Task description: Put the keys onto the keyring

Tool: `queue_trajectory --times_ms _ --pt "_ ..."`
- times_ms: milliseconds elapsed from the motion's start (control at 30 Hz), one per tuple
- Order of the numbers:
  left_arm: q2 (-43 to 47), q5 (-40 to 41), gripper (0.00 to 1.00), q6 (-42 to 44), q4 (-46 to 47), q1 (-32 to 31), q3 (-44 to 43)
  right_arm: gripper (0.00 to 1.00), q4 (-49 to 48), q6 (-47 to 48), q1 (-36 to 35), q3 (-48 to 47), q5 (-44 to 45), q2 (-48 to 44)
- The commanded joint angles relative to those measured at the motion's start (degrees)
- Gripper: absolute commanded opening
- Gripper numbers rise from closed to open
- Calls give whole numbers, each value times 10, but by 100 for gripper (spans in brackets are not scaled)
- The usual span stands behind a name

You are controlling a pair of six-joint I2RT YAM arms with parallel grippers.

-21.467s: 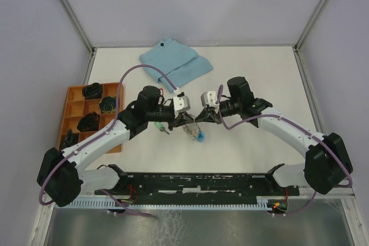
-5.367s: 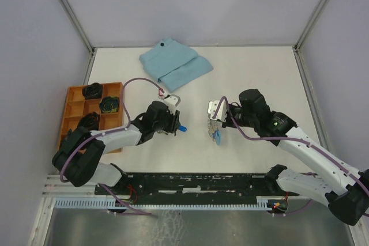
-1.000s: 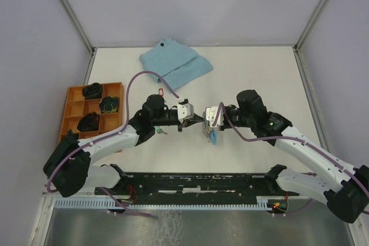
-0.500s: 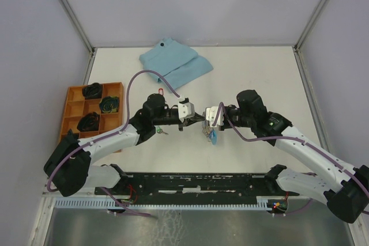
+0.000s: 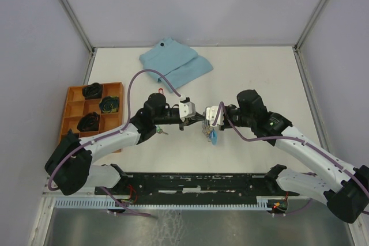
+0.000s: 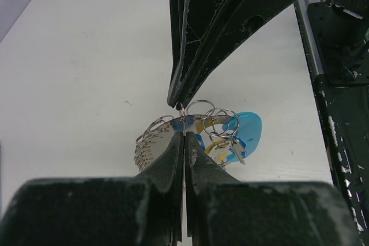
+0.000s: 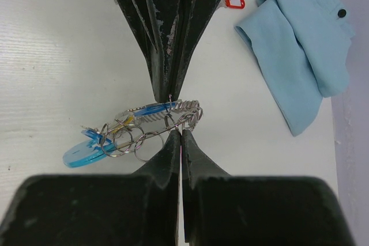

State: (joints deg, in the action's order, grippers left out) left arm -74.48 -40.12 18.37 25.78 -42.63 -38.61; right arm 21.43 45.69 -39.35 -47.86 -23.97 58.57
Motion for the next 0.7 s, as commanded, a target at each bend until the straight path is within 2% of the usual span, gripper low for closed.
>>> queue_trajectory --times_ms 0,667 --pt "-3 -1 3 2 16 -4 -25 1 -37 -8 0 -1 -9 -6" --pt "0 5 3 -2 11 -5 -24 1 -37 -12 1 1 2 -10"
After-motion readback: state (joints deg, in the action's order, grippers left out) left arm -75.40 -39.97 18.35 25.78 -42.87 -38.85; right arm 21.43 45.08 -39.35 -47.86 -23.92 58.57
